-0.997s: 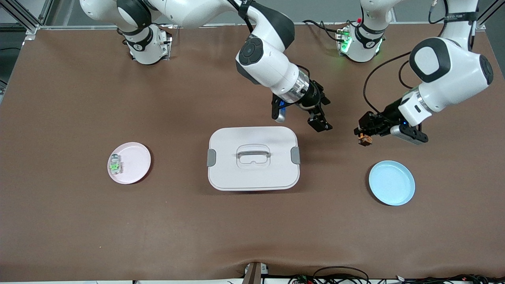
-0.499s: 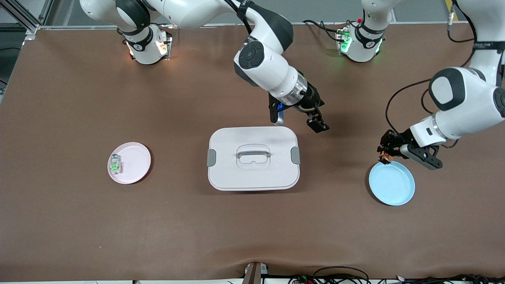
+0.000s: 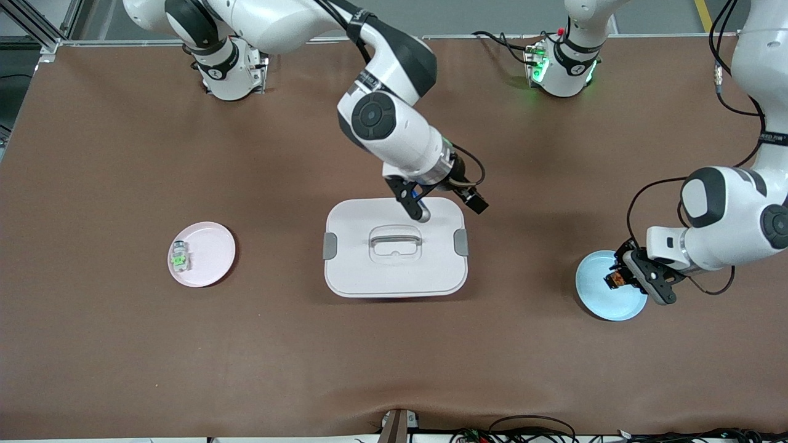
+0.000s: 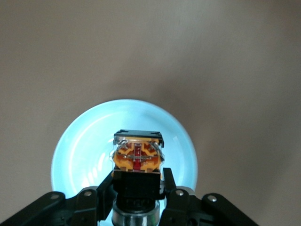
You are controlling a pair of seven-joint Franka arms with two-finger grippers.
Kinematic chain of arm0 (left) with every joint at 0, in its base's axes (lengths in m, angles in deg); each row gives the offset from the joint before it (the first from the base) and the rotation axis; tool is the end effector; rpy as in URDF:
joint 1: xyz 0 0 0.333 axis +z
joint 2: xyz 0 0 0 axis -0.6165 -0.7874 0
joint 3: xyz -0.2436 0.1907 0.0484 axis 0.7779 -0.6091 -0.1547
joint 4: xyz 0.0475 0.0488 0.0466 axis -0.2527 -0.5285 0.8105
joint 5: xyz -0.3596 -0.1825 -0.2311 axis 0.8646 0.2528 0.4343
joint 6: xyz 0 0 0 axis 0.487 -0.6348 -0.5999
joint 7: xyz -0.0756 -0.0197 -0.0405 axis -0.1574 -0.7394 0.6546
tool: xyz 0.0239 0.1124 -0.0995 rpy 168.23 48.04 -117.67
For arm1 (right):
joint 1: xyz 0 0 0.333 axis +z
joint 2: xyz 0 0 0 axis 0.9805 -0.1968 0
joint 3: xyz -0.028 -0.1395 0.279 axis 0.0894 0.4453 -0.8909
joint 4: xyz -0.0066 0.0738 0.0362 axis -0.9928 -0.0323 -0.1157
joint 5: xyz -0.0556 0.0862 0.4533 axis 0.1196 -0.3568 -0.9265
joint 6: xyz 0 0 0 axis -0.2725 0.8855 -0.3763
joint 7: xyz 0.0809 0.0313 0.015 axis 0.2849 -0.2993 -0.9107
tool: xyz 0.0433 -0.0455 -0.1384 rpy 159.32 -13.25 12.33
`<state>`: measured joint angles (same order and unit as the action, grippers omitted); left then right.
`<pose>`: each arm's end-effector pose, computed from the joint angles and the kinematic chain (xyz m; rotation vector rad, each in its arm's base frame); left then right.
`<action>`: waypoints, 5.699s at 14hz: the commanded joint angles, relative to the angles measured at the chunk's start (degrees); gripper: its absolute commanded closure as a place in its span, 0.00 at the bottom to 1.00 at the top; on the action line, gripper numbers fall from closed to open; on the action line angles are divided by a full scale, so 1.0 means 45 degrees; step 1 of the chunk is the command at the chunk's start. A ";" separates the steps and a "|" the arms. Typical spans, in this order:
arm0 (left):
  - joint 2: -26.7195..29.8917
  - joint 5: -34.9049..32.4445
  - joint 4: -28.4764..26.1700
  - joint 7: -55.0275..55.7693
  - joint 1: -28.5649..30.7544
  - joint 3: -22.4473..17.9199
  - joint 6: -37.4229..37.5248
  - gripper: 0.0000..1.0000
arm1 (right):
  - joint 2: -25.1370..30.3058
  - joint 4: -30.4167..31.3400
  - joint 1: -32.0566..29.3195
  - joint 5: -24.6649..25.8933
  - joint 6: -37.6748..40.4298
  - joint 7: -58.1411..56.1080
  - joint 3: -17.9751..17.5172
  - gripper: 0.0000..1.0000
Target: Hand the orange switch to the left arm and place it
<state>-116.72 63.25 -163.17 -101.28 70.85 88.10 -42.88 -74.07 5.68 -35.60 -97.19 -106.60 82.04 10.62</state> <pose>0.7200 0.0209 0.1743 2.5756 -1.5251 0.1601 0.5860 0.6566 0.3775 -2.3941 1.2093 0.4302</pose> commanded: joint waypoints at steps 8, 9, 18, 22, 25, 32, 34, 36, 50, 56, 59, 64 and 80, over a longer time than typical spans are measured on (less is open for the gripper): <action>-0.1693 -0.3095 0.0544 -0.3044 0.0017 0.0133 -0.1020 0.90 | 0.1940 0.0142 -0.1949 0.3562 0.4951 -0.4256 -0.0154 0.00; -0.1733 -0.3076 0.0486 -0.3066 -0.0002 0.0114 -0.1198 0.85 | 0.2174 0.0181 -0.2105 0.3643 0.5011 -0.4722 -0.0154 0.00; -0.0877 -0.2861 0.0465 -0.0322 0.0037 0.0152 -0.0851 0.00 | 0.3777 0.0201 -0.5190 0.4462 0.8368 -1.3194 -0.0135 0.00; 0.0528 -0.2626 0.0563 0.3544 0.0037 0.0406 0.0107 0.00 | 0.4129 0.0201 -0.6419 0.4835 0.9539 -1.5544 -0.0135 0.00; 0.1582 -0.1403 0.0583 0.6455 0.0037 0.0407 0.0945 0.00 | 0.4227 0.0201 -0.7475 0.4835 0.9913 -1.6950 -0.0115 0.00; 0.4103 0.0245 0.0680 1.2710 0.0017 0.0407 0.3016 0.00 | 0.4208 0.0221 -0.8941 0.5928 1.0011 -1.8945 -0.0135 0.00; 0.4689 0.0245 0.0680 1.3355 -0.0002 0.0426 0.3699 0.00 | 0.4208 0.0279 -0.9293 0.5890 1.0613 -1.8965 -0.0154 0.00; 0.5333 0.0245 0.0661 1.5068 -0.0002 0.0542 0.4655 0.00 | 0.4130 0.0318 -0.9547 0.5929 1.0753 -1.8985 -0.0135 0.00; 0.7971 0.1005 0.1598 1.5353 -0.7064 -0.5972 0.8526 0.00 | 0.4910 0.0572 -1.0837 0.6007 1.0792 -1.9727 -0.0095 0.00; 0.8677 0.1690 0.1540 1.5293 -0.8225 -0.7035 0.9132 0.00 | 0.5437 0.0533 -1.0837 0.5792 1.1320 -1.9708 -0.0271 0.00; 0.8696 0.1864 0.1559 1.5293 -0.8244 -0.6996 0.9385 0.00 | 0.5575 0.0553 -1.0896 0.5460 1.1281 -1.9630 -0.0174 0.00; 0.8949 0.1983 0.1598 1.5293 -0.8244 -0.6957 1.0401 0.00 | 0.5614 0.0553 -1.1033 0.5108 1.1144 -1.9688 -0.0174 0.00; 0.9086 0.2257 0.1833 1.5390 -0.8225 -0.6879 1.0597 0.00 | 0.8011 0.4352 -0.9626 0.5050 0.9469 -1.9688 0.1369 0.00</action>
<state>-75.98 72.34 -155.77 -31.50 34.12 57.47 4.19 -44.96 15.01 -80.04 -73.56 -59.93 -6.38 14.82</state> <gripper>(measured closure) 0.000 0.000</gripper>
